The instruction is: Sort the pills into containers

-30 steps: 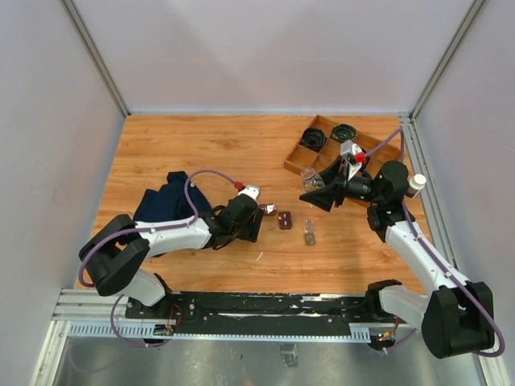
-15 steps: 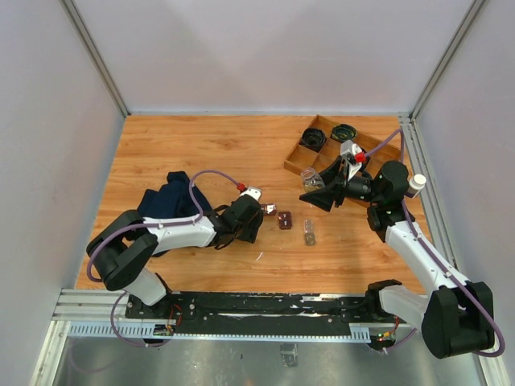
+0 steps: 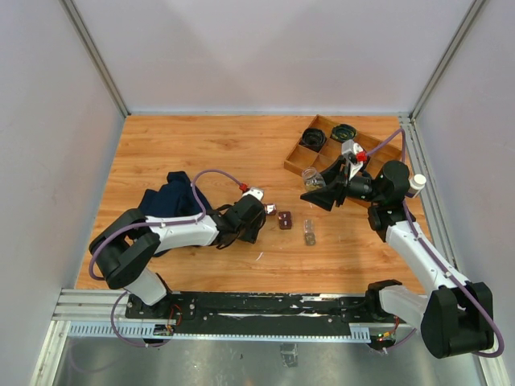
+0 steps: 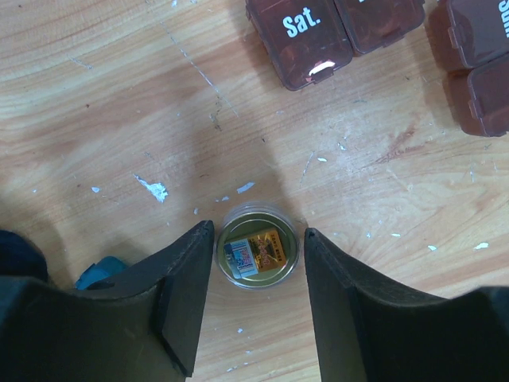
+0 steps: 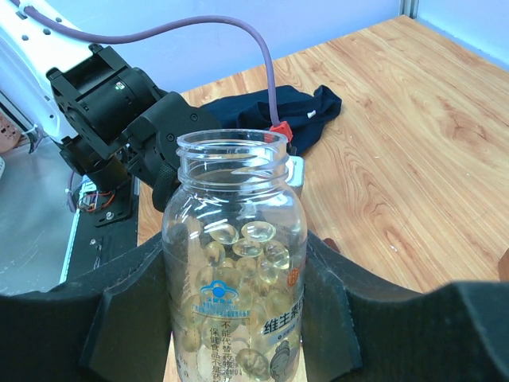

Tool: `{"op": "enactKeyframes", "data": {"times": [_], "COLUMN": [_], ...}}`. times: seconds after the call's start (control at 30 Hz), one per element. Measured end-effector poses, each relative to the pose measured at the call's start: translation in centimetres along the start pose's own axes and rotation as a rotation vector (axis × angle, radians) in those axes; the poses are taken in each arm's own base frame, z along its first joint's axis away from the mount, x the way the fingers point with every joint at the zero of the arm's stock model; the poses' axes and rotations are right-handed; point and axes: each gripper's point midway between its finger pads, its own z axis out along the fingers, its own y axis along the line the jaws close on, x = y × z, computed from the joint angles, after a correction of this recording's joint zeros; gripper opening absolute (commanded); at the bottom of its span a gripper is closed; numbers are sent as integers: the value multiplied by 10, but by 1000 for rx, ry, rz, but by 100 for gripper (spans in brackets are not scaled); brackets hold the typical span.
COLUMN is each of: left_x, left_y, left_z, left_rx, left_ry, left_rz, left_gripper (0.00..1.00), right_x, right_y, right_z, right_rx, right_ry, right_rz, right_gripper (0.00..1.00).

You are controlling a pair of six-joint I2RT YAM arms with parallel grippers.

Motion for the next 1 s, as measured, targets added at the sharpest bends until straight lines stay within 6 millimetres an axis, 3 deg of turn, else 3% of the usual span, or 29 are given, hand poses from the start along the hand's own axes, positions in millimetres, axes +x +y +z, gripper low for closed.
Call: {"op": "enactKeyframes", "data": {"times": [0.27, 0.43, 0.7, 0.87, 1.0], "left_x": [3, 3, 0, -26, -56], "left_y": [0, -1, -1, -19, -38], "left_z": [-2, -2, -8, -44, -94], "left_rx": [-4, -5, 6, 160, 393], "left_ry": [12, 12, 8, -121, -305], "left_rz": [5, 5, 1, -57, -152], "left_gripper": [52, 36, 29, 27, 26], "right_x": [0, 0, 1, 11, 16], "right_y": [-1, -1, 0, 4, 8], "right_z": [-1, -1, -1, -3, -5], "right_rx": [3, 3, -4, -32, -62], "right_ry": [0, 0, 3, 40, 81], "right_rz": [3, 3, 1, -5, -20], "right_gripper": [1, 1, 1, 1, 1]}}
